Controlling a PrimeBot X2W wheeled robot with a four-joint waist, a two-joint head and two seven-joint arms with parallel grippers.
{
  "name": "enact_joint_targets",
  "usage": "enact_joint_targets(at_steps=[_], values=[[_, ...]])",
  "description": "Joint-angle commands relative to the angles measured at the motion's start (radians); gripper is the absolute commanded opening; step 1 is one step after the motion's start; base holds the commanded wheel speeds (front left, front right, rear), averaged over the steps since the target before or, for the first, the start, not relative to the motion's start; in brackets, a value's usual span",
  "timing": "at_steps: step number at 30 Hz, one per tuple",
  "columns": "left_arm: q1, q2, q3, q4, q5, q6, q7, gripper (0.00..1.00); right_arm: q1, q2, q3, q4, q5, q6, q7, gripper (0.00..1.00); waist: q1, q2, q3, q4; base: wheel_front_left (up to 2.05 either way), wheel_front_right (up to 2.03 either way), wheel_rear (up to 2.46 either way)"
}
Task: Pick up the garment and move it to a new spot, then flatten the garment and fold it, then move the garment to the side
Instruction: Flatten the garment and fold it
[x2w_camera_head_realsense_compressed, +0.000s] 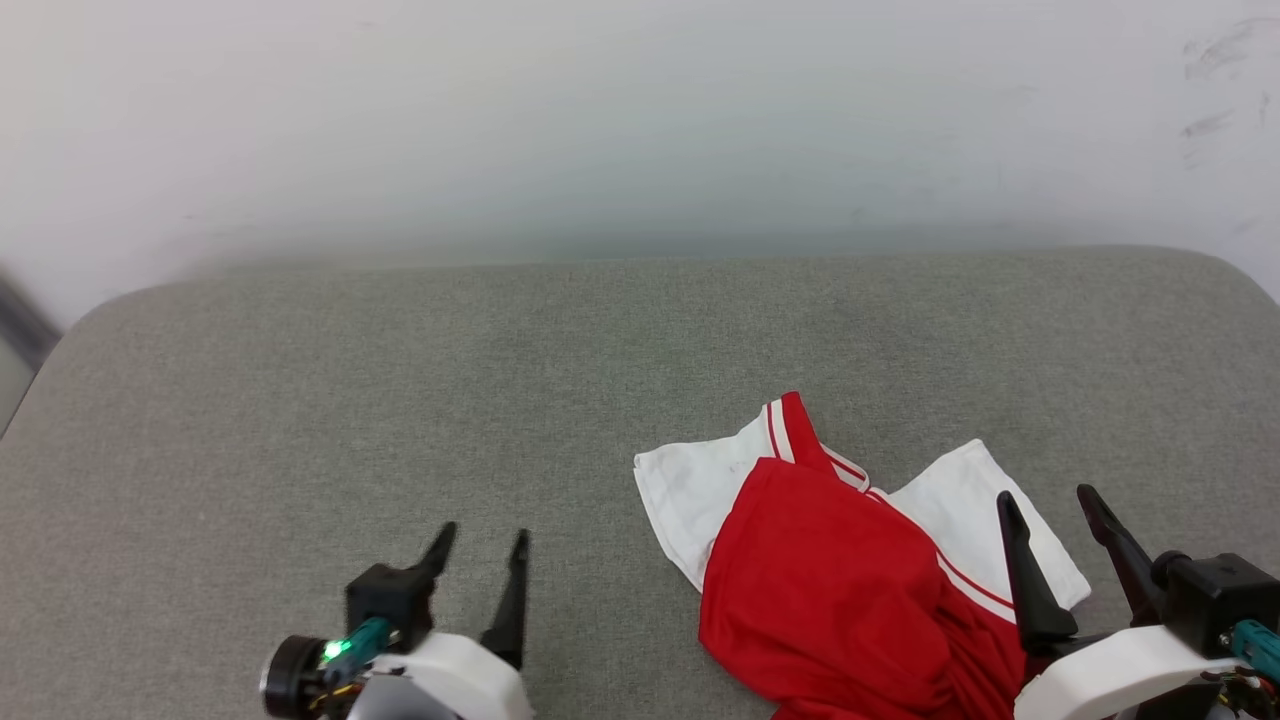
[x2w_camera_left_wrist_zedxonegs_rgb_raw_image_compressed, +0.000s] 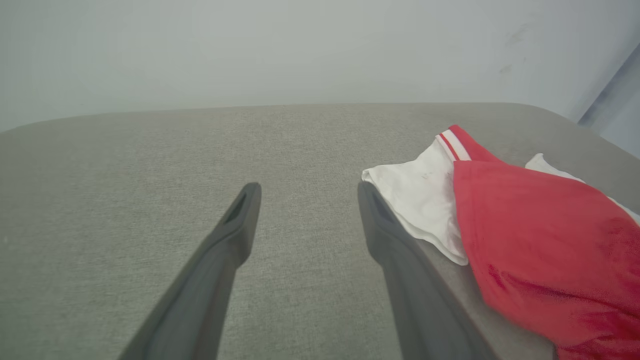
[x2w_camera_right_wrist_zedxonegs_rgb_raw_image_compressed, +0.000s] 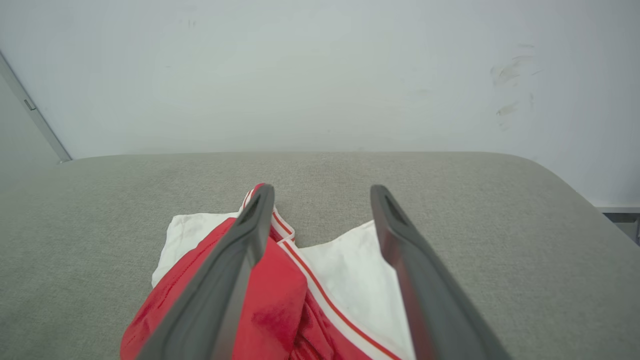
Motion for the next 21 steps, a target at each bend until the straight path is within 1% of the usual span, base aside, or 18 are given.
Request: enact_joint_targets(at_steps=[1,4,10,11,13,16,21], values=[[-0.027,-0.006,-0.027,0.004,-0.007,-0.021,0.041,1.00,0.008,0.002,0.002,-0.014,0.002,0.000,0.010,1.00,0.0001,0.0000,0.002,0.001,0.00,0.00,0.00],[-0.072,-0.018,-0.078,0.006,-0.013,-0.061,0.132,1.00,0.013,0.003,0.006,-0.034,0.009,0.000,0.023,1.00,0.0001,0.0000,0.009,0.001,0.00,0.00,0.00],[-0.177,-0.040,-0.208,0.028,-0.016,-0.154,0.364,1.00,-0.002,0.003,0.013,-0.076,0.004,0.000,0.045,1.00,0.0001,0.0000,0.055,-0.015,0.00,0.00,0.00],[-0.177,-0.040,-0.208,0.028,-0.016,-0.154,0.364,1.00,-0.002,0.003,0.013,-0.076,0.004,0.000,0.045,1.00,0.0001,0.0000,0.055,-0.015,0.00,0.00,0.00],[-0.210,-0.038,-0.253,0.044,-0.017,-0.176,0.442,1.00,-0.012,0.003,0.016,-0.085,0.006,0.000,0.046,1.00,0.0001,0.0000,0.077,-0.025,0.00,0.00,0.00],[-0.257,-0.034,-0.309,0.065,-0.024,-0.194,0.527,1.00,-0.024,0.003,0.019,-0.092,0.014,0.000,0.049,1.00,0.0001,0.0000,0.114,-0.041,0.00,0.00,0.00],[-0.318,-0.023,-0.380,0.118,-0.045,-0.207,0.617,1.00,-0.048,0.003,0.024,-0.082,0.037,0.000,0.038,1.00,0.0001,0.0000,0.170,-0.068,0.00,0.00,0.00]])
